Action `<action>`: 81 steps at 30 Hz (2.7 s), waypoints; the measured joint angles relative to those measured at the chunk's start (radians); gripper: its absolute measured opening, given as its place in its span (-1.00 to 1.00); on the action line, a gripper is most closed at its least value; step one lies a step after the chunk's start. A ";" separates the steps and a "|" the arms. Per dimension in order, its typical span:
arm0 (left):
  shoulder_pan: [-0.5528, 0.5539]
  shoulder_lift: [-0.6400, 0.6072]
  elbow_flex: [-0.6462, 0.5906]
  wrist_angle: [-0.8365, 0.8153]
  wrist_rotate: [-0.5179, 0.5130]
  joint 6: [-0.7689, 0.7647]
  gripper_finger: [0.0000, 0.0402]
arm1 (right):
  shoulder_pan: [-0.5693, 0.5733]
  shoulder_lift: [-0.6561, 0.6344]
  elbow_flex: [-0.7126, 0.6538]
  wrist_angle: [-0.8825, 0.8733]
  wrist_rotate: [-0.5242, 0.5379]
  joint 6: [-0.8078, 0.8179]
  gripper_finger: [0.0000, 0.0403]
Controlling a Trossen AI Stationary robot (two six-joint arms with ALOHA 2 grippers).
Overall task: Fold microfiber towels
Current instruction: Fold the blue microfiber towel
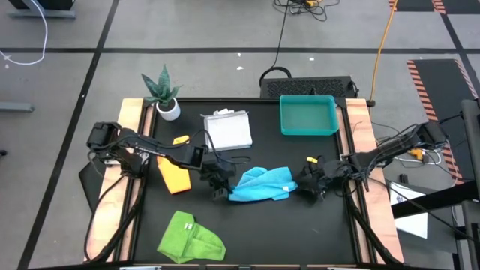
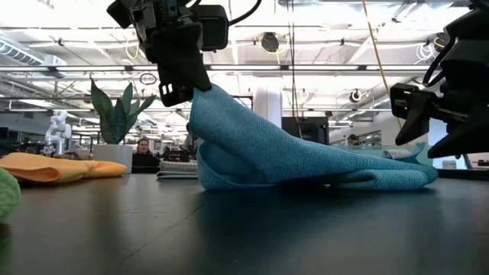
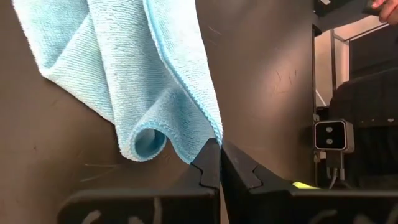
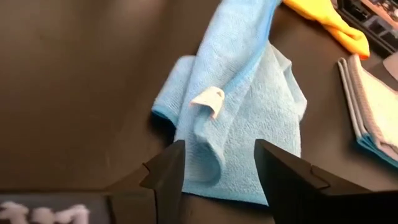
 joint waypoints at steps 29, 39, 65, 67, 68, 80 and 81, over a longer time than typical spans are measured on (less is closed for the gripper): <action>0.021 -0.082 0.000 0.028 -0.002 -0.003 -1.00 | -0.013 0.081 0.134 0.218 -0.001 0.597 -0.99; 0.091 -0.448 0.000 0.037 -0.034 0.023 -1.00 | -0.138 0.005 0.694 -0.339 0.023 0.797 -1.00; 0.366 -0.405 0.633 -0.634 0.062 0.401 -1.00 | -0.692 0.291 1.384 -0.945 -0.585 0.147 -1.00; 0.227 -0.405 0.595 -0.657 -0.001 0.328 -1.00 | -0.594 0.253 1.338 -1.049 -0.584 0.193 -1.00; 0.147 -0.404 0.559 -0.656 -0.044 0.283 -1.00 | -0.535 0.230 1.298 -1.059 -0.583 0.244 -1.00; -0.479 -0.172 -0.025 0.166 -0.483 -0.287 -1.00 | 0.323 0.088 0.344 -0.080 -0.091 1.031 -1.00; -0.492 -0.134 -0.045 0.231 -0.493 -0.330 -1.00 | 0.374 0.105 0.287 0.008 -0.023 1.091 -1.00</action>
